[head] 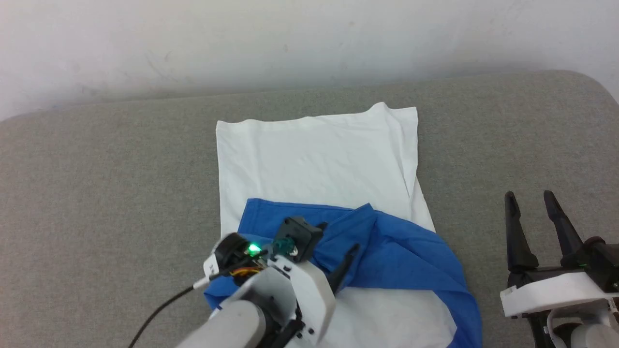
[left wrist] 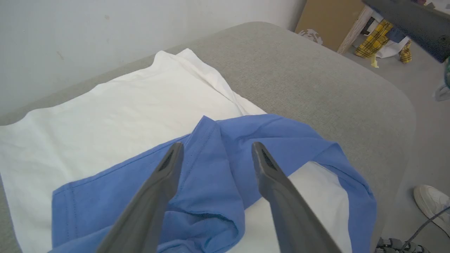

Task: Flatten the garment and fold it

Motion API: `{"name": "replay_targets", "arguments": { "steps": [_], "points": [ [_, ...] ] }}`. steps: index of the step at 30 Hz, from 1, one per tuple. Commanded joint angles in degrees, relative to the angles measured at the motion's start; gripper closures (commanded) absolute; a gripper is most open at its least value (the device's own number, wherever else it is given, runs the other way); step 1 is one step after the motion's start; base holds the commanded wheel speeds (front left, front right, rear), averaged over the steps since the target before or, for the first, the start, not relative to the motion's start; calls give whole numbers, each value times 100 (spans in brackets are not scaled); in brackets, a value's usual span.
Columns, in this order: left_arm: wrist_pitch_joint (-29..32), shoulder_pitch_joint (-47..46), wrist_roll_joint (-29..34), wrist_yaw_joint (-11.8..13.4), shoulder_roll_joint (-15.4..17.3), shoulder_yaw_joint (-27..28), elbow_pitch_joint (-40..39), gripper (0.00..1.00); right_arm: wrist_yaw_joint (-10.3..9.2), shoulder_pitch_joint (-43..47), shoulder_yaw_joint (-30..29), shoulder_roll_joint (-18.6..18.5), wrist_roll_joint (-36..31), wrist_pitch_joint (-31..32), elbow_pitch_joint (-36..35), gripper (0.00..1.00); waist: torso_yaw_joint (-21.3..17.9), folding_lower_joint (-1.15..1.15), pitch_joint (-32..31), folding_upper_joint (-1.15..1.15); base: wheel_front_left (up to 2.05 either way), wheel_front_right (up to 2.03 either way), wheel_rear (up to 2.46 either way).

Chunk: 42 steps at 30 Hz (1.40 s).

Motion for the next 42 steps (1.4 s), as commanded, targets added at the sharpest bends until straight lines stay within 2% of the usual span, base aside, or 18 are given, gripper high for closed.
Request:
{"name": "replay_targets", "arguments": {
  "steps": [1,4,8,17,25,26,27,28,37,42],
  "points": [
    [68,-73,58,78,66,42,6,0,-12,15,4,17,39,-14,13,0,-8,0,4,0,0,0,0],
    [505,-183,166,235,195,25,176,0,-12,5,30,18,50,-16,17,0,-52,0,38,0,0,0,0],
    [665,-375,123,292,129,85,483,0,-12,-25,49,19,55,-3,-2,0,-122,0,151,0,0,0,0],
    [674,-620,43,69,-5,-25,1273,0,-12,-62,30,20,81,-3,69,0,-250,0,345,0,0,0,0],
    [486,-724,22,-1,-63,-41,1600,0,-12,-105,27,20,113,-47,137,0,-274,0,429,0,0,0,0],
    [488,-729,7,-18,-69,-48,1632,7,-12,-110,31,20,117,-52,147,0,-273,0,437,0,0,0,0],
    [483,-734,-3,-37,-72,-58,1660,44,-12,-115,36,20,119,-57,157,0,-272,0,444,0,0,0,0],
    [472,-741,-12,-70,-74,-74,1679,98,-12,-121,43,20,121,-60,166,0,-273,0,451,0,0,0,0],
    [59,-806,24,-91,-127,-66,1458,100,-12,-116,37,20,112,-68,265,0,-225,0,345,0,0,0,0],
    [-40,-914,-3,-59,-347,-89,1091,100,-12,-125,52,20,108,-31,264,0,-267,0,273,0,0,0,0]
  ]
}}
